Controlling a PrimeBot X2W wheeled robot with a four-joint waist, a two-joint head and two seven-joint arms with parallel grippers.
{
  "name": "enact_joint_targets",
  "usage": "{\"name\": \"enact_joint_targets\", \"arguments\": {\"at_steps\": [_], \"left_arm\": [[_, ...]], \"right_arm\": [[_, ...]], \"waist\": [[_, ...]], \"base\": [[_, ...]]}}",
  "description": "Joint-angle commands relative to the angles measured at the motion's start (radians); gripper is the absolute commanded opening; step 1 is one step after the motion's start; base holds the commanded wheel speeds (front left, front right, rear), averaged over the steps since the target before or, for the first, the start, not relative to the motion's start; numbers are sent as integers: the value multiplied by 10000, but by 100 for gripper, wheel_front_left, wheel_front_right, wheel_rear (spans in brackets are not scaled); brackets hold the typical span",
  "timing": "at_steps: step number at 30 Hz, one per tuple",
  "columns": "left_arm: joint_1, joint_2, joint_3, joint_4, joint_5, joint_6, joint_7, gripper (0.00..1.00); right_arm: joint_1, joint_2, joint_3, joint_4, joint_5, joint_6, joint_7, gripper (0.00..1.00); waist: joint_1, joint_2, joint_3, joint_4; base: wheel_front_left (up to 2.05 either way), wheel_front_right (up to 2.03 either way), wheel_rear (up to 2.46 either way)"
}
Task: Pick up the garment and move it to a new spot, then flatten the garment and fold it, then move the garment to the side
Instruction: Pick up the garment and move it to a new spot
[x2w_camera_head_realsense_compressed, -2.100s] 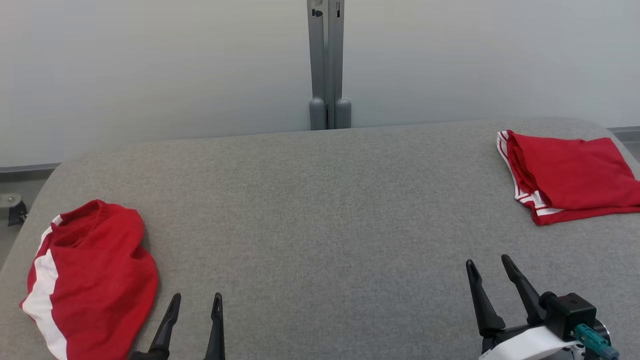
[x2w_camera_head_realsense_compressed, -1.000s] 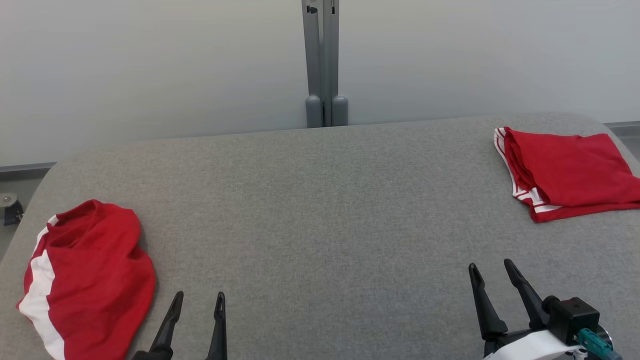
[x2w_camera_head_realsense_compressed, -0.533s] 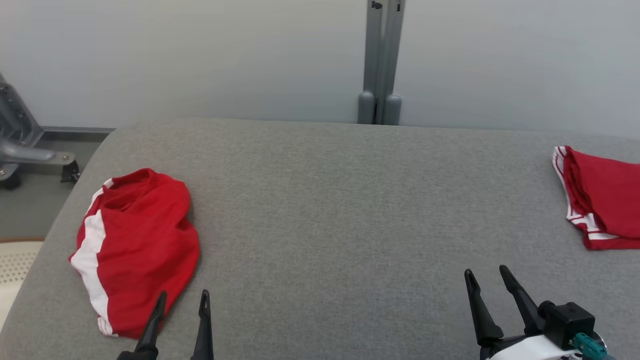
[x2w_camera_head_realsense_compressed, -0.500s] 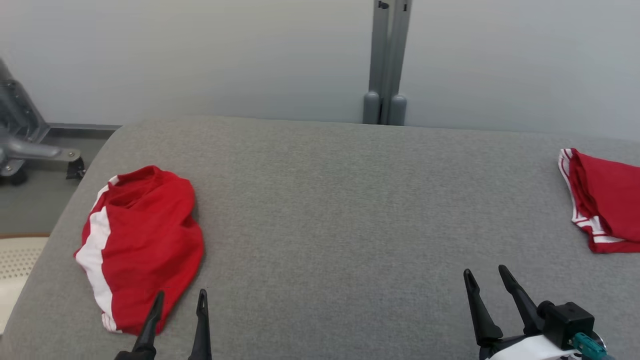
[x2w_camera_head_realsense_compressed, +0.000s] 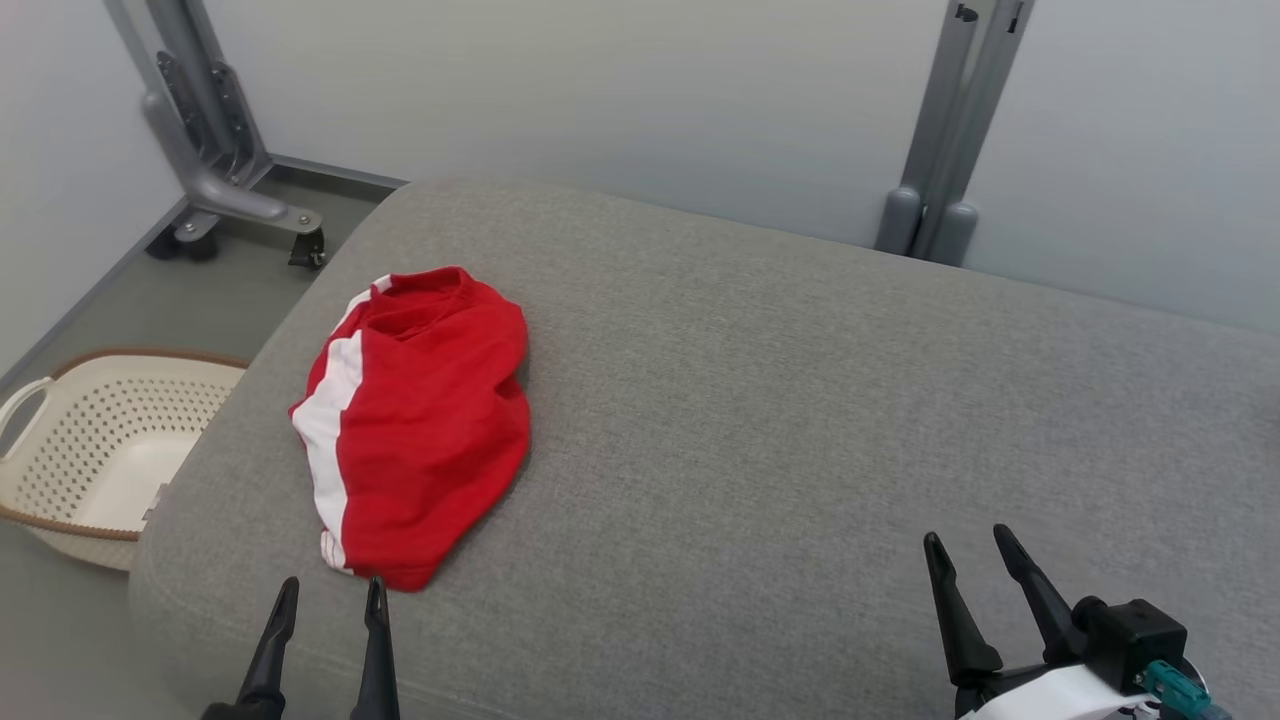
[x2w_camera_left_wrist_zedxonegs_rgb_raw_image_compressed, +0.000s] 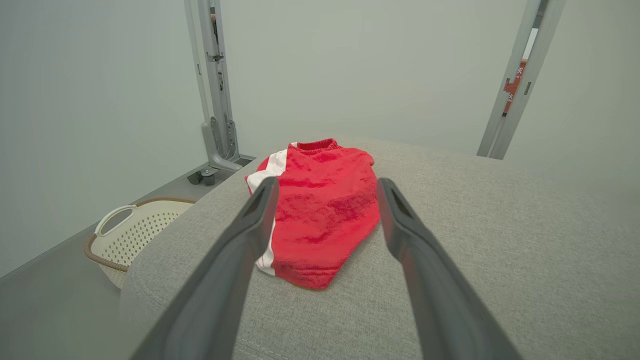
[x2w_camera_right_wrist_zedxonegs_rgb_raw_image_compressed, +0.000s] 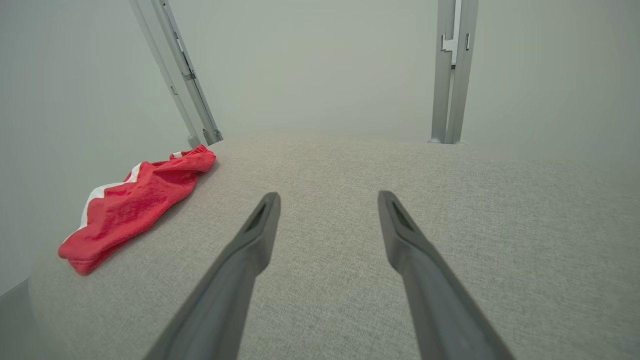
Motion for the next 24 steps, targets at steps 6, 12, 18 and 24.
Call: {"name": "enact_joint_targets", "arguments": {"at_steps": [6, 12, 18, 24], "left_arm": [[156, 12, 108, -67, -153, 57, -3, 100], [-205, 12, 253, -195, -256, 221, -3, 100], [-1642, 11, 645, -321, -16, 139, -3, 100], [-3961, 301, 899, 749, 64, -85, 0, 100]], "right_arm": [[-11, -112, -1, 11, -20, -12, -23, 100], [-245, -357, 36, -83, -76, -12, -23, 100], [-702, -885, 71, -227, -174, -14, -21, 100], [-1189, -1373, 73, -396, -149, -14, -21, 100]], "waist": [[0, 0, 231, 758], [0, 0, 714, 743], [0, 0, 1798, 449], [0, 0, 2866, 32]], "base": [[0, 0, 0], [0, 0, 0], [0, 0, 0], [0, 0, 0]]}}
